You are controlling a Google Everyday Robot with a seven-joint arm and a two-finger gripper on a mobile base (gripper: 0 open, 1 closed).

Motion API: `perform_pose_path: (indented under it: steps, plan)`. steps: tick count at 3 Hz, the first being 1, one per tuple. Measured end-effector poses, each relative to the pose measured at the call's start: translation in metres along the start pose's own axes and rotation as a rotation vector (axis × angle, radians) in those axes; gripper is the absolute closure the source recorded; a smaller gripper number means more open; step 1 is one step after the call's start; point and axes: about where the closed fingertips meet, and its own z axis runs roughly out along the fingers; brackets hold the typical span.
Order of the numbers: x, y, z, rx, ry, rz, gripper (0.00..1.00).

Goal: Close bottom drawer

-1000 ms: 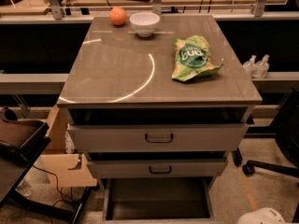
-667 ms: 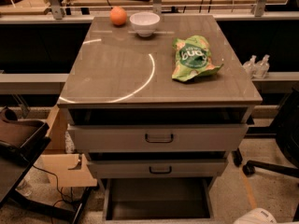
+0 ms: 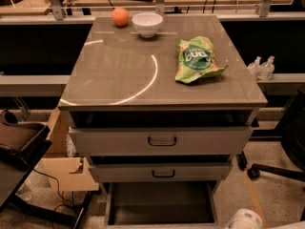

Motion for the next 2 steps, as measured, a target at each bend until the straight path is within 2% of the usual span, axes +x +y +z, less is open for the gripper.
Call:
perform_pose_path:
  steps: [1, 2]
  plan:
    - [0.0, 0.0, 0.0, 0.0, -0.001, 0.001, 1.0]
    - [-0.008, 0.001, 0.014, -0.014, -0.019, 0.0, 1.0]
